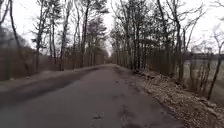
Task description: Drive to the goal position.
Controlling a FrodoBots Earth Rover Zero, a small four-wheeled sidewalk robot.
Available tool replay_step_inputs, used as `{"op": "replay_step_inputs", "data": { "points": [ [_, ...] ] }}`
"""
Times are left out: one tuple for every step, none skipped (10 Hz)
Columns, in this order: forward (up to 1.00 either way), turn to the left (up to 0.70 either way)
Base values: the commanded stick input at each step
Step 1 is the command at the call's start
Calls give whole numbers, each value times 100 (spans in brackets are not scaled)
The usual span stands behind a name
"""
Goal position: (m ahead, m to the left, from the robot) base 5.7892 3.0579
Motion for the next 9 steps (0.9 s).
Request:
{"op": "replay_step_inputs", "data": {
  "points": [
    [85, 0],
    [85, 0],
    [85, 0],
    [85, 0],
    [85, 33],
    [85, 22],
    [85, 11],
    [85, 0],
    [85, 0]
  ]
}}
